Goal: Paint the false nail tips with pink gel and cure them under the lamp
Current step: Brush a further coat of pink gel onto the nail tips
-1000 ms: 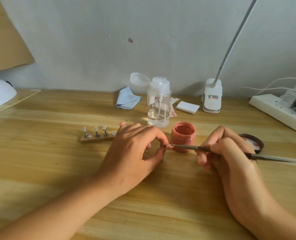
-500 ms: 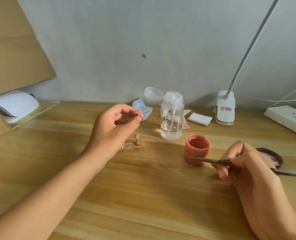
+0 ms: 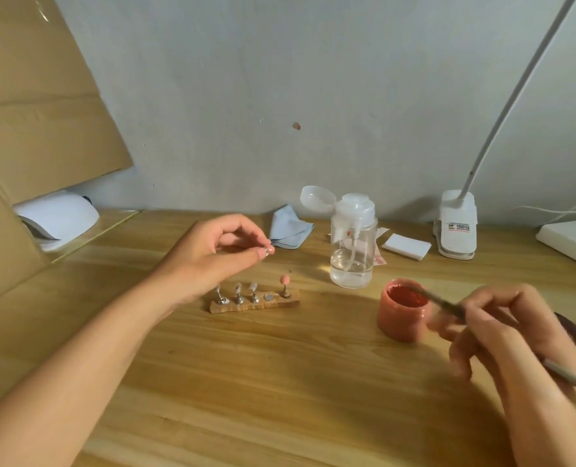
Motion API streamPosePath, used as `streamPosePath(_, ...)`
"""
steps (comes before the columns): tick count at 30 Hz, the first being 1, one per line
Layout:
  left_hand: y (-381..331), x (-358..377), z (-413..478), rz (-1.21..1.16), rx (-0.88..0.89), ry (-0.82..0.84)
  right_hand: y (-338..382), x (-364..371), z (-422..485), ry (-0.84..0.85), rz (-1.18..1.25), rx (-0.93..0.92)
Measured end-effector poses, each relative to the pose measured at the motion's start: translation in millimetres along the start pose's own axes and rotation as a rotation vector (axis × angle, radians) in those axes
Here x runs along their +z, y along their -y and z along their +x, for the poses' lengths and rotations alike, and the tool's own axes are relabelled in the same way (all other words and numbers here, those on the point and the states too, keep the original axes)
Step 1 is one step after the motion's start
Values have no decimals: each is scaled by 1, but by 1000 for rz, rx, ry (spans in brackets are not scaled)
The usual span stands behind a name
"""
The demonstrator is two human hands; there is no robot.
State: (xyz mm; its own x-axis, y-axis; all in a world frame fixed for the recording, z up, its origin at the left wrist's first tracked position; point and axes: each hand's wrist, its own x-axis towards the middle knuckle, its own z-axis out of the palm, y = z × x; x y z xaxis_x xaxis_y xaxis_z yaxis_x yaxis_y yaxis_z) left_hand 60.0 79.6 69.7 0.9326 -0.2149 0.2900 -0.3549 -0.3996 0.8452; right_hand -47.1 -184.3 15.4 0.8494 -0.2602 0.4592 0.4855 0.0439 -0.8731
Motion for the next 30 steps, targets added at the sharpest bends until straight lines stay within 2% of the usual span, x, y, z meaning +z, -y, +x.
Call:
streamPosePath(4,-31,17,-13,-157,37,253,3,5,-3,47,-306,-260)
streamPosePath(7,-41,43,-24,-252,21,442,0,2,-4,124,-443,-267)
streamPosePath(10,-41,59,-30,-255,-33,517,-1,4,-4,226,-481,-266)
streamPosePath(20,-45,63,-35,-154,-72,611,-4,1,-8,348,-470,-265)
streamPosePath(25,-47,62,-35,-79,-79,612,-4,3,-7,306,-499,-352)
streamPosePath(28,-49,54,-33,74,-18,612,-3,3,-8,285,-529,-382)
streamPosePath(30,-44,35,-25,343,60,502,-2,2,-8,279,-533,-375)
